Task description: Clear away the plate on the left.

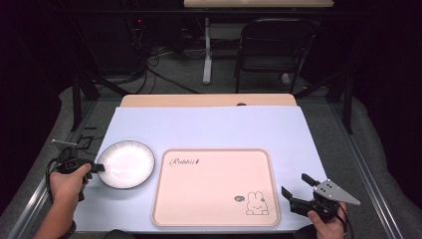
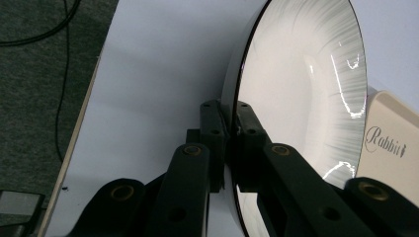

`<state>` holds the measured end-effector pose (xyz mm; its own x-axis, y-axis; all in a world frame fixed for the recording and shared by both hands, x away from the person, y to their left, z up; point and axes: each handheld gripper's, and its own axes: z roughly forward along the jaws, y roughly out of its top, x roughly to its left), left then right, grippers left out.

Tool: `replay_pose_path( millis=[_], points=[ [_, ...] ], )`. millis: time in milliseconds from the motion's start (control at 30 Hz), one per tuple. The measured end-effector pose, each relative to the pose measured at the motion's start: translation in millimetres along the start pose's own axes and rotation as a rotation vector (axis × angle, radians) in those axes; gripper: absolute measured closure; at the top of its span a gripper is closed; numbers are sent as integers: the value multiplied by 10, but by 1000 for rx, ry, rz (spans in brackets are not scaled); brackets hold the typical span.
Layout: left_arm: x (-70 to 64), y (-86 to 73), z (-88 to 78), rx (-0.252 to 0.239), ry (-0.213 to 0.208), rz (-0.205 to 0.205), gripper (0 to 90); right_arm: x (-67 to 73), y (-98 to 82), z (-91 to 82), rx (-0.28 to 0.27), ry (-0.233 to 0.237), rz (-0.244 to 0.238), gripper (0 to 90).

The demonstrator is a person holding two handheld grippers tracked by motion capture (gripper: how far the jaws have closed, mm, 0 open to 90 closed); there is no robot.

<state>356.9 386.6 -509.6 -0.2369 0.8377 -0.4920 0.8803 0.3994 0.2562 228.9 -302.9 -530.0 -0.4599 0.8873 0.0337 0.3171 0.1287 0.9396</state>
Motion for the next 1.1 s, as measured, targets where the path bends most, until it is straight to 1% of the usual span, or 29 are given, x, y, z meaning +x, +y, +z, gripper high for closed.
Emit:
replay_pose_path(
  millis=[67,133,267,300,333,367,467,533,567,600,800,867,933,1000,1033,1100],
  points=[
    [-21,7,-11,3,8,12,856,1,0,1,-1,0,1,142],
    [-40,13,-25,1,6,23,855,0,0,1,-1,0,-1,143],
    [-83,29,-50,2,7,35,851,-1,0,0,-1,0,-2,142],
    [-118,35,-63,-4,14,46,850,-1,0,-1,-1,-1,-2,142],
    [-118,35,-63,-4,14,46,849,-1,0,-1,-1,-1,-2,142],
    [-131,40,-75,0,13,57,849,-1,0,0,-1,0,-1,142],
    [-192,48,-98,-8,26,80,846,1,-1,-2,-2,-1,-6,142],
    [-228,54,-116,-9,40,108,846,0,0,-3,-1,-1,-4,142],
    [-269,58,-133,-13,55,127,846,0,0,-3,-1,-1,-4,142],
    [-284,63,-146,-14,57,132,846,-1,-1,-4,-2,-1,-4,142],
    [-340,90,-218,-23,68,144,843,0,-1,-4,-2,0,-6,142],
    [-373,109,-269,-28,72,154,842,1,0,-1,-3,-1,-6,142],
    [-391,113,-283,-31,72,151,841,1,0,-1,-2,-1,-7,142],
    [-416,120,-313,-30,76,162,841,4,0,-2,-4,-2,-6,142],
    [-452,125,-339,-32,81,171,840,3,0,-2,-3,-2,-6,142],
    [-474,126,-353,-32,80,174,838,2,0,-2,-3,-1,-6,142]
  ],
)
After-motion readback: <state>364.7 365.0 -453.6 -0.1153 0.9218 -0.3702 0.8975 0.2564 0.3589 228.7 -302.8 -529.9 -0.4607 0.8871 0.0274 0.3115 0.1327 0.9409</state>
